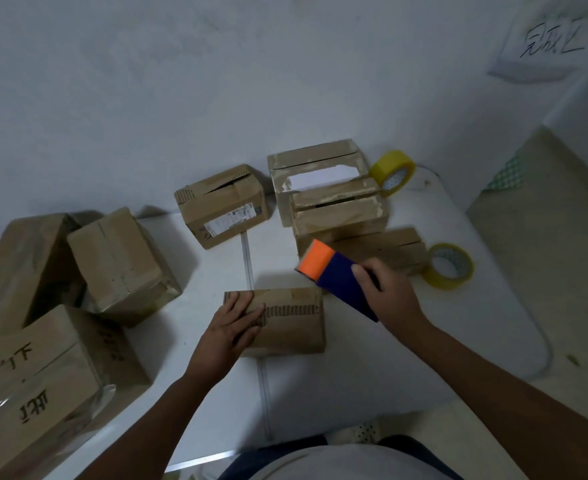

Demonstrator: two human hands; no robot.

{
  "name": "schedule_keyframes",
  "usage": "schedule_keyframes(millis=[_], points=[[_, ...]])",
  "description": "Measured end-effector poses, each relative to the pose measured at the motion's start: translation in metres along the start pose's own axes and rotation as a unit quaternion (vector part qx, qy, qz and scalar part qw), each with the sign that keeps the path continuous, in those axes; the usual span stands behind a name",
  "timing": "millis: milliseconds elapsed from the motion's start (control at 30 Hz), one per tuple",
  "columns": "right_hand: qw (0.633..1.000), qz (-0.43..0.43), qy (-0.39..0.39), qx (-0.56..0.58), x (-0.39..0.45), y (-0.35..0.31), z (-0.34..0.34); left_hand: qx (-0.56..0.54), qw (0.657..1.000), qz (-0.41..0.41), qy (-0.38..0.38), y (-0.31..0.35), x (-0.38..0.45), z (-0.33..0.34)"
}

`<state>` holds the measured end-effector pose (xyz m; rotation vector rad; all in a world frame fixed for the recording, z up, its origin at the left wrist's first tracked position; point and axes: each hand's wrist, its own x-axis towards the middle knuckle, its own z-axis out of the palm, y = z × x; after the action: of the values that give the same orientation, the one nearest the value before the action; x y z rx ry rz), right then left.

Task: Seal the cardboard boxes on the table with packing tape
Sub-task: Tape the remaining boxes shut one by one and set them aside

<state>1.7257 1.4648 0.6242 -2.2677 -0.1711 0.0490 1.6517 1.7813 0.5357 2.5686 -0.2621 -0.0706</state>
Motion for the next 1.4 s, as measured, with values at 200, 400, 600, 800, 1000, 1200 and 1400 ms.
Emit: schedule_keyframes(millis=[200,400,600,800,1000,1200,1400], points=[[0.997,-0.014,-0.075,0.011,0.011,-0.056,0.04,0.0,1.0,0.023,-0.013,0.002,0.003,-0.004],[0.996,-0.019,-0.089,-0.024,0.016,-0.053,0.061,-0.034,0.998,0.051,-0.018,0.005,0.004,-0.011],[0.995,-0.02,-0.092,-0.035,0.011,-0.056,0.062,-0.203,0.963,-0.176,0.028,0.042,0.015,-0.041],[0.996,-0.015,-0.089,-0.025,0.009,-0.055,0.061,-0.606,0.662,-0.441,-0.009,0.054,0.029,-0.065],[0.995,-0.013,-0.093,-0.027,0.01,-0.053,0.06,-0.599,0.7,-0.388,-0.03,0.056,0.034,-0.076],[0.994,-0.015,-0.104,-0.039,0.012,-0.056,0.059,-0.573,0.723,-0.385,-0.007,0.06,0.033,-0.077],[0.988,-0.037,-0.13,-0.076,0.02,-0.07,0.052,-0.519,0.771,-0.365,0.054,0.063,0.028,-0.084]])
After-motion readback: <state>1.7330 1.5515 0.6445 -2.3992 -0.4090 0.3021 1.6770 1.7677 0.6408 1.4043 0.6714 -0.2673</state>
